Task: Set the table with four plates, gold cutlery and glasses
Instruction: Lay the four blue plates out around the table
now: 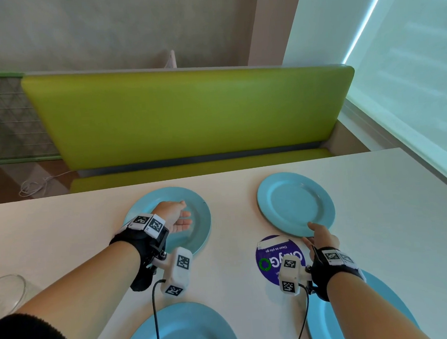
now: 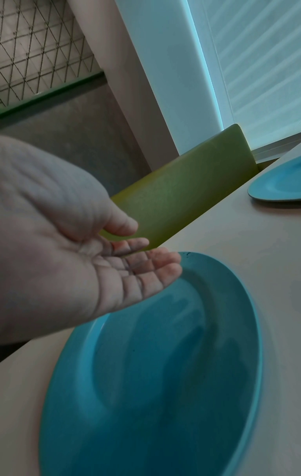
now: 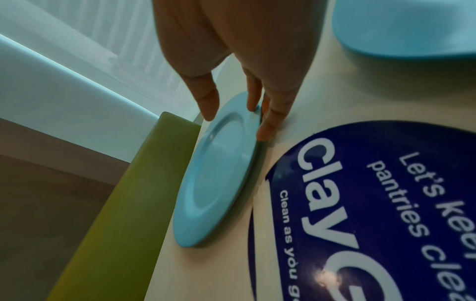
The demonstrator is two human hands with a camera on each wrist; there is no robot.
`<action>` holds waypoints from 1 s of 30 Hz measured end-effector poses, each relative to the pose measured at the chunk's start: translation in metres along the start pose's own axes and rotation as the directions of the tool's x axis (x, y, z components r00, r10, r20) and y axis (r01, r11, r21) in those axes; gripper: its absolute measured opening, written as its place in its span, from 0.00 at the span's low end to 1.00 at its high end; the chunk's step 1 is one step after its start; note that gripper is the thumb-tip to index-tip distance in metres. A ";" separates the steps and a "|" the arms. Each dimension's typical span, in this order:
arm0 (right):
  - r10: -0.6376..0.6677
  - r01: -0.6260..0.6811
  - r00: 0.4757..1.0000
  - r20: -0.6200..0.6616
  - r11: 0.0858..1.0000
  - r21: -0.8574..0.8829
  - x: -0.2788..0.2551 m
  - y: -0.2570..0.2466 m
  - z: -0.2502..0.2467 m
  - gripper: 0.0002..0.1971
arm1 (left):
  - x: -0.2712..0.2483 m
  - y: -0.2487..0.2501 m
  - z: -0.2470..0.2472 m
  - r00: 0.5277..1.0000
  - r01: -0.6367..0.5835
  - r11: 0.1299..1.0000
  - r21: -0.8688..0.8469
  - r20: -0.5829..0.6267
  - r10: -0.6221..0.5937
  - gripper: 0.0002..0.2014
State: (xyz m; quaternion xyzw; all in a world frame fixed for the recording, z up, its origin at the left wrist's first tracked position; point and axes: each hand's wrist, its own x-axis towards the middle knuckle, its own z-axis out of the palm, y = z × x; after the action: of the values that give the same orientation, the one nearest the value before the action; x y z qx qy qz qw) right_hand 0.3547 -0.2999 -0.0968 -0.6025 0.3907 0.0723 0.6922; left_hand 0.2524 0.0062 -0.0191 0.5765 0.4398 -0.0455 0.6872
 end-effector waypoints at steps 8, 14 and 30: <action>-0.010 0.010 1.000 0.010 0.999 0.034 -0.002 -0.001 -0.001 0.22 | 0.002 -0.003 0.002 1.000 0.004 1.000 -0.008 0.004 -0.004 0.19; -0.014 0.013 1.000 0.017 0.998 0.055 -0.004 -0.001 -0.001 0.23 | 0.000 -0.003 0.002 1.000 -0.005 1.000 -0.009 0.007 0.005 0.18; 0.018 -0.018 1.000 0.010 1.000 -0.004 -0.019 -0.006 -0.006 0.28 | -0.006 -0.007 -0.005 1.000 -0.013 1.000 0.002 0.001 0.013 0.19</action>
State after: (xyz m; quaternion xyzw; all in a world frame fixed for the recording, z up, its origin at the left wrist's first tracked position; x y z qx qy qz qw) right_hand 0.3425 -0.2995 -0.0798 -0.5999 0.3925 0.0821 0.6923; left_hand 0.2421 0.0057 -0.0205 0.5802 0.4354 -0.0417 0.6871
